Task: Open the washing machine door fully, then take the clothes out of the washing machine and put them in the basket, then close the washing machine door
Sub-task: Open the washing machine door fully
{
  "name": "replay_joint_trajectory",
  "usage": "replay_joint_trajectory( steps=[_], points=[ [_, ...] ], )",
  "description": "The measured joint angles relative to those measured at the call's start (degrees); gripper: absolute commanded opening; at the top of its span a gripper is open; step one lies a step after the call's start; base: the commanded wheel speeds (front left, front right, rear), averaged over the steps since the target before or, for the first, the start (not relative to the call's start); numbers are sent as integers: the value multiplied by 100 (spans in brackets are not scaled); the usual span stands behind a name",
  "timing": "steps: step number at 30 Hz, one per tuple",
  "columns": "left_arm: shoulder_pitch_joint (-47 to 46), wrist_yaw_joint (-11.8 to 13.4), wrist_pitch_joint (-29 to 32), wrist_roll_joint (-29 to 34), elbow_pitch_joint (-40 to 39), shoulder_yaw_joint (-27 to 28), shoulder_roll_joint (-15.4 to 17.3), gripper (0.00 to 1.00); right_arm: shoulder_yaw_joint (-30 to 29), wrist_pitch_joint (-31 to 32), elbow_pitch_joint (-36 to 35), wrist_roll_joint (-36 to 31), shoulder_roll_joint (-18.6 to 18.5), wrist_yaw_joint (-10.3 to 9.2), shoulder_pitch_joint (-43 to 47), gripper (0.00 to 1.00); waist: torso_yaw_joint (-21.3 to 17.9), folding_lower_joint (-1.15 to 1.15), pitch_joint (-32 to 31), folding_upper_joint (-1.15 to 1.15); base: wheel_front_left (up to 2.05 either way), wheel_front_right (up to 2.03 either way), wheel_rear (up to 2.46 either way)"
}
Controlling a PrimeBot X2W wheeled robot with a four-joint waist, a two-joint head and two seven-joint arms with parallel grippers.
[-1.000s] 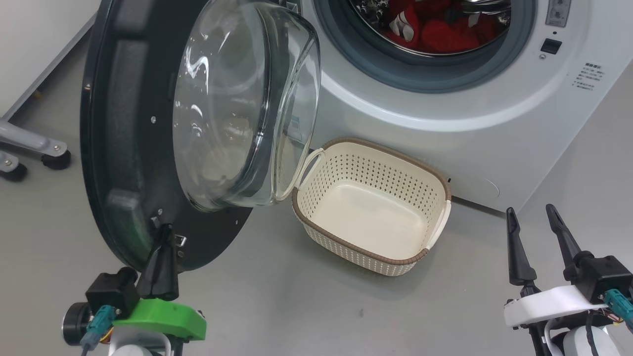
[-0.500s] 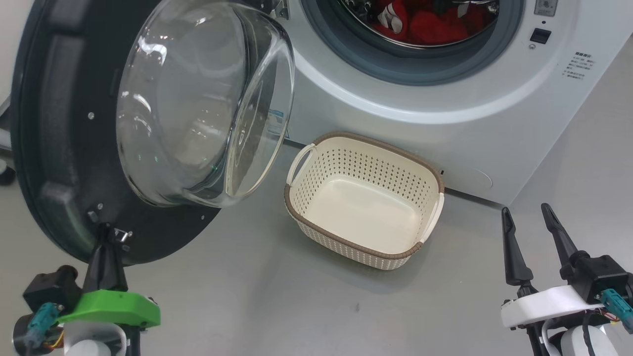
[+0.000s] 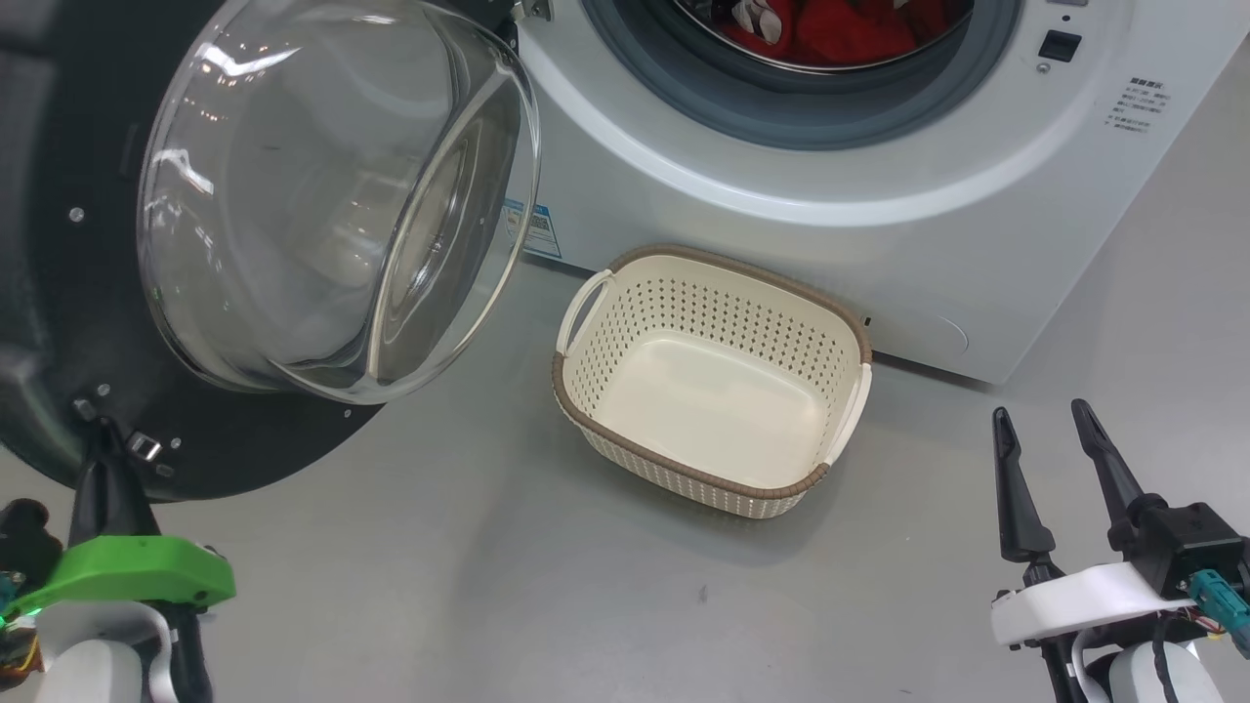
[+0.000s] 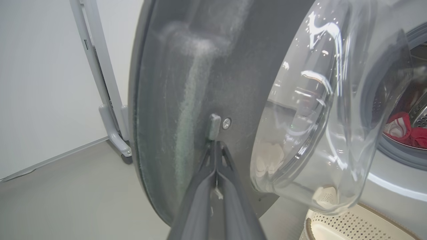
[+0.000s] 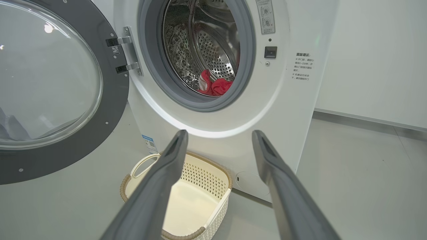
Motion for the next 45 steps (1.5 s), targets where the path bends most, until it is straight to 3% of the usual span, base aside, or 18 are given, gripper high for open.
replay_joint_trajectory(
  steps=[20, 31, 45],
  points=[
    [-470, 25, -2, 41, 558, 631, 158, 0, 20, 0, 9, -1, 0, 42, -74, 100, -70, 0, 36, 0, 0, 0, 0],
    [-377, 13, -18, 294, 378, 657, -137, 0, 57, 0, 74, 10, -1, 43, -107, 100, -86, 0, -120, 0, 0, 0, 0],
    [382, -388, -18, 760, -483, 320, -332, 0, 294, 0, 163, 177, 1, 48, -102, 100, -212, 0, -377, 0, 0, 0, 0]
  ],
)
